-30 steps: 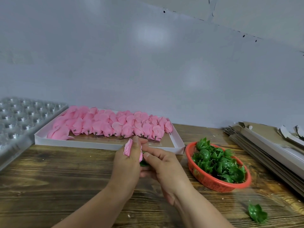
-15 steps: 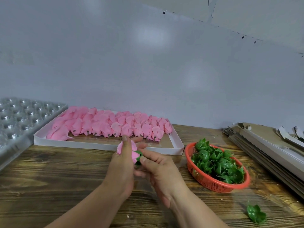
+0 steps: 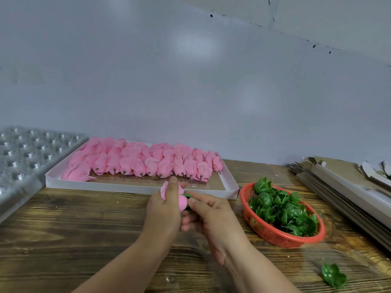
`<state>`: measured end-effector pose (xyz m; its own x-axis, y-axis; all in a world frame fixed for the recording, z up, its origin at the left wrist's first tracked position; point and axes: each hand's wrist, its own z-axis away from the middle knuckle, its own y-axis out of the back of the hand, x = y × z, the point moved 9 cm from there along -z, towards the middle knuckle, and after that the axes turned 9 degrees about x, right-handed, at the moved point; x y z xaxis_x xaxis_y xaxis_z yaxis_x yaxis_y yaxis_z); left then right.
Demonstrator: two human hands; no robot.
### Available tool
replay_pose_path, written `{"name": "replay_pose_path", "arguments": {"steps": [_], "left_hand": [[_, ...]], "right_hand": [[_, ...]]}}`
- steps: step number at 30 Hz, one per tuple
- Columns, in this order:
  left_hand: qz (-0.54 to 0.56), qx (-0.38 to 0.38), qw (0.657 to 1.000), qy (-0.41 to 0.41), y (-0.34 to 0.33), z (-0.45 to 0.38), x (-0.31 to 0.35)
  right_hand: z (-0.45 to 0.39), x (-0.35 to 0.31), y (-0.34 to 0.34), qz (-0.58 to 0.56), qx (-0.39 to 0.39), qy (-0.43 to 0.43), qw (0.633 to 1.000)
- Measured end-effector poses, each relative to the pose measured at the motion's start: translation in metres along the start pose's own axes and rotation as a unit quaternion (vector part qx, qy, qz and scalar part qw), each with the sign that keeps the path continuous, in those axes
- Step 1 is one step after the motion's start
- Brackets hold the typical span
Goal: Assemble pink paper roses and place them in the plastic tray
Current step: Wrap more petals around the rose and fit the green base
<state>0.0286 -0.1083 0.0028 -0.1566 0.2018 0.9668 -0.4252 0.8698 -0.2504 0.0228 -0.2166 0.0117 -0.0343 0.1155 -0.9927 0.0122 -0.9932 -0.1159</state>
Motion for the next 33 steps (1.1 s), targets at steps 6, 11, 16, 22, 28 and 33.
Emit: {"name": "replay_pose_path", "arguments": {"steps": [6, 11, 16, 22, 28, 33], "left_hand": [[-0.086, -0.001, 0.994, -0.067, 0.001, -0.002, 0.002], [-0.106, 0.023, 0.988, -0.113, 0.005, -0.003, 0.007], [-0.12, 0.033, 0.984, -0.125, 0.006, -0.003, 0.009], [-0.113, 0.039, 0.986, -0.12, 0.007, -0.004, 0.008], [-0.055, 0.032, 0.996, -0.062, 0.006, -0.006, 0.003], [-0.023, 0.042, 0.999, -0.012, 0.009, -0.006, -0.006]], "right_hand": [[0.003, 0.001, -0.004, 0.025, -0.02, -0.013, 0.999], [0.006, 0.003, -0.01, 0.063, -0.05, -0.016, 0.997], [0.006, 0.002, -0.011, 0.078, -0.067, -0.014, 0.995], [0.005, 0.001, -0.007, 0.067, -0.064, -0.003, 0.996], [0.005, 0.0, -0.003, 0.027, -0.054, -0.019, 0.998], [0.007, 0.003, -0.008, 0.058, -0.056, -0.002, 0.997]]}}
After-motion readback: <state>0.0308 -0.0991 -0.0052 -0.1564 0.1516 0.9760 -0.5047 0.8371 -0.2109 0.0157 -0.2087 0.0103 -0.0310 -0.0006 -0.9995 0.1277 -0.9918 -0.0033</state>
